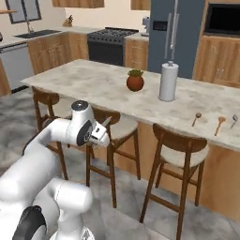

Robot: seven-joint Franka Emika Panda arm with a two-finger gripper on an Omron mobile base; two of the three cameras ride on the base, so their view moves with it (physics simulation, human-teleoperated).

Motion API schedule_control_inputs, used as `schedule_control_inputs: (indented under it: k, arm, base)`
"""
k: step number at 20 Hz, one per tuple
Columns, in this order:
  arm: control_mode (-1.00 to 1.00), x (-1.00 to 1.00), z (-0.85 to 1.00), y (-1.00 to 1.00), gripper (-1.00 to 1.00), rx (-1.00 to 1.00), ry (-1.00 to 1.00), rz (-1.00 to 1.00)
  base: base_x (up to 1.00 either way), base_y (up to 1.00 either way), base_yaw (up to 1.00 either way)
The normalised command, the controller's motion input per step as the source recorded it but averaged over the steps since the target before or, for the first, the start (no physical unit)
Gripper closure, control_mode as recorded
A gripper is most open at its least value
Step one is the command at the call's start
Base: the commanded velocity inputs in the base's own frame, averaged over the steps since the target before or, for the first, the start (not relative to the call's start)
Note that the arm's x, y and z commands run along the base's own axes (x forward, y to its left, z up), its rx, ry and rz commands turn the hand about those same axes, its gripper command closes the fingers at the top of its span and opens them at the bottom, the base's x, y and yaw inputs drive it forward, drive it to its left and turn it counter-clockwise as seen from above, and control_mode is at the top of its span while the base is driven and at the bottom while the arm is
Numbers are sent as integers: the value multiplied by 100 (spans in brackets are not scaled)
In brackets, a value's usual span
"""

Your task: Pick up the metallic utensils from the counter and place them in the open drawer. Make sure not to pick up any wooden utensils.

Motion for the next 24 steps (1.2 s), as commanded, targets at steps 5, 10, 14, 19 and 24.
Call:
schedule_control_inputs:
  k: [5, 10, 14, 19, 24]
  arm:
    - [100, 0, 0, 0, 100, 0, 0, 0]
    - [100, 0, 0, 0, 100, 0, 0, 0]
    - [100, 0, 0, 0, 100, 0, 0, 0]
    - [100, 0, 0, 0, 100, 0, 0, 0]
    - [100, 0, 0, 0, 100, 0, 0, 0]
  base:
    - [-59, 9, 77]
    - [-26, 56, 70]
    - [6, 69, 54]
    - [59, 6, 3]
    - [100, 1, 0]
